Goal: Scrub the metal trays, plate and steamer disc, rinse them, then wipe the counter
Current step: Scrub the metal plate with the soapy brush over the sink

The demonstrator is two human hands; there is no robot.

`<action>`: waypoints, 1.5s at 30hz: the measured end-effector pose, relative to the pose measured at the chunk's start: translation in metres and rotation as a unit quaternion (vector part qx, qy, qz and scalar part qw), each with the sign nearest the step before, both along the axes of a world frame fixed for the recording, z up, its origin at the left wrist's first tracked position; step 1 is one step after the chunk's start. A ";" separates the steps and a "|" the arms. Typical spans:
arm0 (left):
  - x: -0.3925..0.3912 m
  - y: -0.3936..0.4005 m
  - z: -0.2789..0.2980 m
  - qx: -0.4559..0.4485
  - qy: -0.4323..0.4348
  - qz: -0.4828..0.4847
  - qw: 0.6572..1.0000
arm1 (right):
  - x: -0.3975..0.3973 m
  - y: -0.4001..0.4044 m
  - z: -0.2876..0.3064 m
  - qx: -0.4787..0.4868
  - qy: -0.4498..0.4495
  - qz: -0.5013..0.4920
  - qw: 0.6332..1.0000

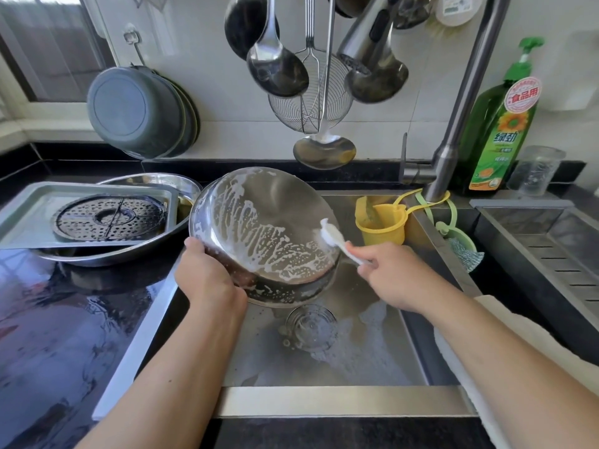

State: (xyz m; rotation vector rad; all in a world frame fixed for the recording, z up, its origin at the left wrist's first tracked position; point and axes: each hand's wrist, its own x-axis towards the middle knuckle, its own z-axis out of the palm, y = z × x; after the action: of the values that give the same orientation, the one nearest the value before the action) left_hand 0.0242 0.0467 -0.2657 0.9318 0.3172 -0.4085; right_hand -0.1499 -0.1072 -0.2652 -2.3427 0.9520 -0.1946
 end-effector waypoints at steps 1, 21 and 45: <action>0.000 0.000 -0.001 0.005 -0.008 -0.002 1.000 | 0.001 0.009 0.000 0.021 -0.012 0.039 0.999; 0.006 0.000 -0.004 0.020 0.025 0.013 0.999 | 0.000 0.010 0.000 0.039 -0.037 -0.007 0.999; 0.002 0.000 0.004 0.054 0.003 0.036 0.998 | -0.003 0.024 0.005 0.242 -0.174 -0.134 0.945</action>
State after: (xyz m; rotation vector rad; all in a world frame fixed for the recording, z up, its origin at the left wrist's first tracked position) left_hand 0.0257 0.0467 -0.2620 1.0229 0.3798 -0.3312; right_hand -0.1531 -0.0836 -0.2600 -1.6596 1.0023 -0.4174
